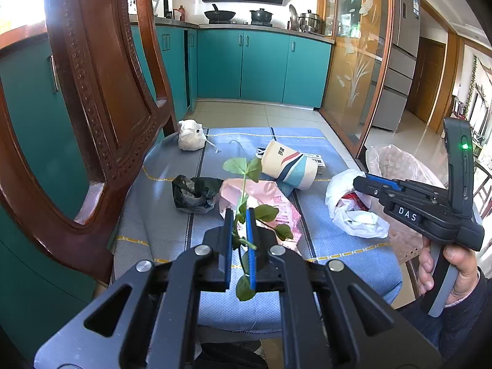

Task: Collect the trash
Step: 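Carry the sprig and white bag over the basket and open both grippers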

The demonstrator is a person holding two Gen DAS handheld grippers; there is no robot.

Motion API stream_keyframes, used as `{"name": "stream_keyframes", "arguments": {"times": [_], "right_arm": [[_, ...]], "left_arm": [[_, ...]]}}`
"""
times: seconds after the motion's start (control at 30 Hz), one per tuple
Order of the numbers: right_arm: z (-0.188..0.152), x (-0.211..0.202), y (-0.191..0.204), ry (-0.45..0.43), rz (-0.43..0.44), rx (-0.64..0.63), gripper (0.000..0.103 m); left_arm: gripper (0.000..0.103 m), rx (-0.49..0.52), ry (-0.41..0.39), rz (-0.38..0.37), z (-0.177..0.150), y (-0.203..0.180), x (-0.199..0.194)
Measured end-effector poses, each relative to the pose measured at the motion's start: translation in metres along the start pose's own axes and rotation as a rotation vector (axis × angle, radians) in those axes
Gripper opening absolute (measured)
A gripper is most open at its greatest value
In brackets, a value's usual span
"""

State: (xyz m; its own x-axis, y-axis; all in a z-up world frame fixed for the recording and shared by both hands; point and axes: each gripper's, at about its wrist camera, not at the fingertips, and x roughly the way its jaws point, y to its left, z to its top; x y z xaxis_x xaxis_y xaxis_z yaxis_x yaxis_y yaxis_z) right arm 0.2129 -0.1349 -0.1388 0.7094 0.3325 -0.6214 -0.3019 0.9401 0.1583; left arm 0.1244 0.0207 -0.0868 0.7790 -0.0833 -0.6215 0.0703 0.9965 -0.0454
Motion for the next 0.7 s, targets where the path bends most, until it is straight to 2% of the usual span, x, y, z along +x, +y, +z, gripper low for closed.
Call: {"name": "stream_keyframes", "arguments": {"times": [0.7], "right_arm": [[-0.0005,-0.0027,-0.0032,-0.017,-0.002,0.016,0.016]], "left_arm": [[0.009,-0.004,-0.016,0.013,-0.0014,0.0017,-0.0028]]}}
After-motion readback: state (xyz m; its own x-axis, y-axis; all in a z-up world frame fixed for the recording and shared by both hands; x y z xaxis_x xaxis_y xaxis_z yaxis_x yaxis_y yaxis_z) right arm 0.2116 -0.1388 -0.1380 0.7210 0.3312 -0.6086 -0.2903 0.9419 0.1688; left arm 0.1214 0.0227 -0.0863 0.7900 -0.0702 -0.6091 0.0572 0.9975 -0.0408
